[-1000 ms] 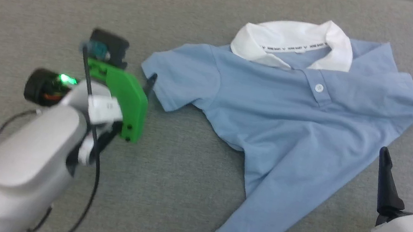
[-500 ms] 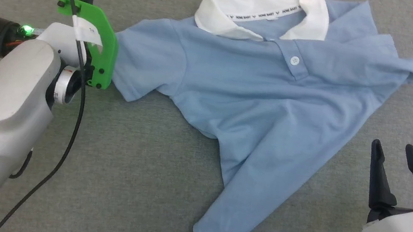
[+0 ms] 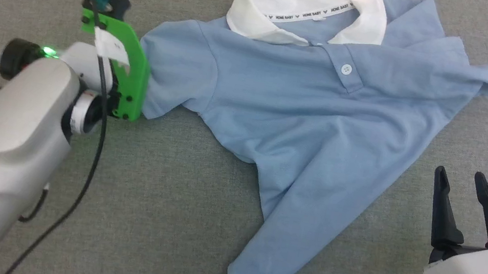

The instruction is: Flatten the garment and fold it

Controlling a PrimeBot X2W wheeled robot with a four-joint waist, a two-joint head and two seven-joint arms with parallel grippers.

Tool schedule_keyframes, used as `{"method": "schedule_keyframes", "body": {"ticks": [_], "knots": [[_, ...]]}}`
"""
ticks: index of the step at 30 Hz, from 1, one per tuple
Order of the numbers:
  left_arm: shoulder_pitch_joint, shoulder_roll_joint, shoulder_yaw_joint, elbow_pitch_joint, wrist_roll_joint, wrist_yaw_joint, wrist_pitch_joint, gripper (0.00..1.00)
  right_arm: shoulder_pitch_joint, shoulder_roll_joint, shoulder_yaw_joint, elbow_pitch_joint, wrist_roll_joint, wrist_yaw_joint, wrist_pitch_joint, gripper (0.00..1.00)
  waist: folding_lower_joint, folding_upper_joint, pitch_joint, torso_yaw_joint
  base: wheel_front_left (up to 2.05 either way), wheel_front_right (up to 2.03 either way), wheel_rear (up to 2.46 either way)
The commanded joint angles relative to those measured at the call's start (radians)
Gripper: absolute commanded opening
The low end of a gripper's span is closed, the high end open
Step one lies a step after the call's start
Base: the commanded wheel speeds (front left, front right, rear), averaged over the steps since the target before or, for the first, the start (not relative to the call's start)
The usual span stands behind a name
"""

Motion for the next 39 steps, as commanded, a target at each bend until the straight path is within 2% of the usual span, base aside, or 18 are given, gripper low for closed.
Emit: {"method": "schedule_keyframes", "body": {"ticks": [1,11,23,24,25,26,31,35,39], "knots": [[0.046,-0.014,-0.008,0.002,-0.005,0.009,-0.016,0.0,-0.007,0.005,0.001,0.003,-0.009,-0.002,0.001,1.0,-0.0001,0.0,-0.008,0.009,0.0,0.0,0.0],[0.137,-0.025,0.061,-0.059,0.01,0.102,-0.238,0.0,0.0,0.006,-0.006,0.007,-0.016,-0.002,0.026,1.0,-0.0001,0.0,-0.061,0.051,0.0,0.0,0.0],[0.3,0.059,0.169,-0.156,-0.016,0.21,-0.363,0.0,0.009,0.005,-0.013,0.027,-0.022,-0.002,0.066,1.0,-0.0001,0.0,-0.131,0.113,0.0,0.0,0.0],[0.315,0.068,0.175,-0.161,-0.016,0.219,-0.369,0.16,0.01,0.005,-0.012,0.03,-0.022,-0.002,0.07,1.0,-0.0001,0.0,-0.138,0.117,0.0,0.0,0.0],[0.326,0.074,0.178,-0.163,-0.016,0.222,-0.373,0.4,0.01,0.005,-0.011,0.032,-0.023,-0.002,0.073,1.0,-0.0001,0.0,-0.143,0.119,0.0,0.0,0.0],[0.338,0.079,0.179,-0.165,-0.015,0.227,-0.378,1.0,0.01,0.005,-0.01,0.036,-0.024,-0.002,0.076,1.0,-0.0001,0.0,-0.148,0.122,0.0,0.0,0.0],[0.357,0.079,0.189,-0.197,0.02,0.251,-0.466,1.0,0.006,-0.001,0.001,0.047,-0.025,-0.002,0.091,1.0,-0.0001,0.0,-0.165,0.14,0.0,0.0,0.0],[0.359,0.049,0.167,-0.263,0.072,0.222,-0.608,1.0,-0.019,-0.026,0.003,0.053,-0.014,-0.002,0.109,1.0,-0.0001,0.0,-0.172,0.163,0.0,0.0,0.0],[0.389,0.028,0.118,-0.331,0.142,0.181,-0.764,1.0,-0.068,-0.063,-0.003,0.075,0.003,-0.002,0.175,1.0,-0.0001,0.0,-0.172,0.189,0.0,0.0,0.0]]}}
